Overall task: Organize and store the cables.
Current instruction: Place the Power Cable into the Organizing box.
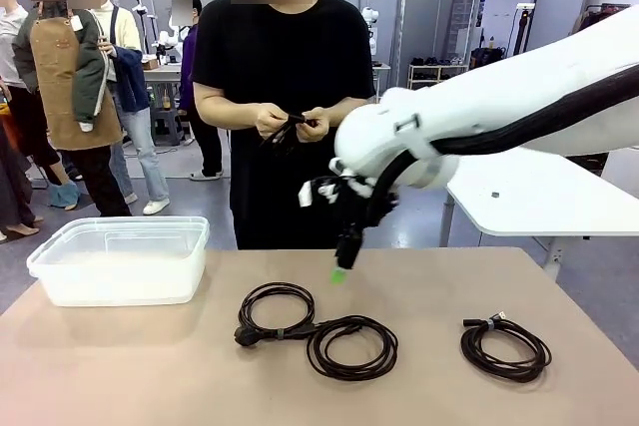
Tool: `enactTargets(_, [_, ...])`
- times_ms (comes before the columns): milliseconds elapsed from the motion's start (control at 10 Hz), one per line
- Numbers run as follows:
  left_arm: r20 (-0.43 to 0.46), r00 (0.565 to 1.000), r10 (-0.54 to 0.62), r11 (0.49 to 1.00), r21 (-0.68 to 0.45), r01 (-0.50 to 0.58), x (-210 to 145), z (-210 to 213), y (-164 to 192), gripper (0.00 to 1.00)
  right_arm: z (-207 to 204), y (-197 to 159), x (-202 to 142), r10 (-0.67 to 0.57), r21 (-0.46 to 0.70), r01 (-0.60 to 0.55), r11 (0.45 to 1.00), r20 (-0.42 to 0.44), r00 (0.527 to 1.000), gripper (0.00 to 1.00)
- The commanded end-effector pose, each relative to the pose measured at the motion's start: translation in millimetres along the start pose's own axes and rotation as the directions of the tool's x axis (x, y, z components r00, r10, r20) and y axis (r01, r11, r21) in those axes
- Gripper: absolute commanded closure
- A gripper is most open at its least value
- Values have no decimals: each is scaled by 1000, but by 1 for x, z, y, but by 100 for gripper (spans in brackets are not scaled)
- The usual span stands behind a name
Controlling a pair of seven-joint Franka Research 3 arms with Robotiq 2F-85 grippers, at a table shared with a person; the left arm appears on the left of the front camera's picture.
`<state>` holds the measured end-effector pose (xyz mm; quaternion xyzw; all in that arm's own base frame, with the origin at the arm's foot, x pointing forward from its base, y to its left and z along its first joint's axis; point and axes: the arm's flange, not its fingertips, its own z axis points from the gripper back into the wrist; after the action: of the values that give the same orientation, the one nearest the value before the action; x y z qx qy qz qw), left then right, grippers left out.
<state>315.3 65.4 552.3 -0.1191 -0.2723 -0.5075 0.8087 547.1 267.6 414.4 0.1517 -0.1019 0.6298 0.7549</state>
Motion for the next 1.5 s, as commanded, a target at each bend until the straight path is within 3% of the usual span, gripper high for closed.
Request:
enactTargets(0, [-77, 996, -35, 999, -18, 34, 50, -15, -2, 0, 29, 25, -57, 11, -31, -9, 999, 83, 997, 0])
enactTargets(300, [-158, 976, -149, 989, -38, 145, 128, -54, -27, 0, 71, 38, -157, 6, -119, 17, 993, 186, 982, 0])
enactTargets(400, [-193, 965, -180, 984, -34, 177, 157, -73, -41, 0, 92, 50, -201, -14, -133, 50, 990, 262, 965, 0])
enactTargets(600, [-281, 932, -230, 971, 2, 240, 196, -125, -69, 0, 117, 71, -276, -71, -205, 165, 965, 399, 914, 0])
enactTargets(800, [-291, 919, -266, 961, -4, 277, 225, -166, -91, 0, 125, 93, -335, -76, -245, 230, 942, 511, 856, 0])
enactTargets(1000, [-256, 911, -323, 940, 24, 340, 240, -189, -98, 0, 122, 121, -377, -60, -248, 249, 936, 585, 809, 0])
enactTargets(1300, [-275, 902, -332, 936, 25, 352, 244, -227, -97, 0, 98, 153, -416, -62, -198, 243, 950, 642, 764, 0])
enactTargets(1400, [-241, 916, -321, 945, -13, 327, 246, -224, -96, 0, 92, 156, -420, -59, -200, 246, 948, 652, 756, 0])
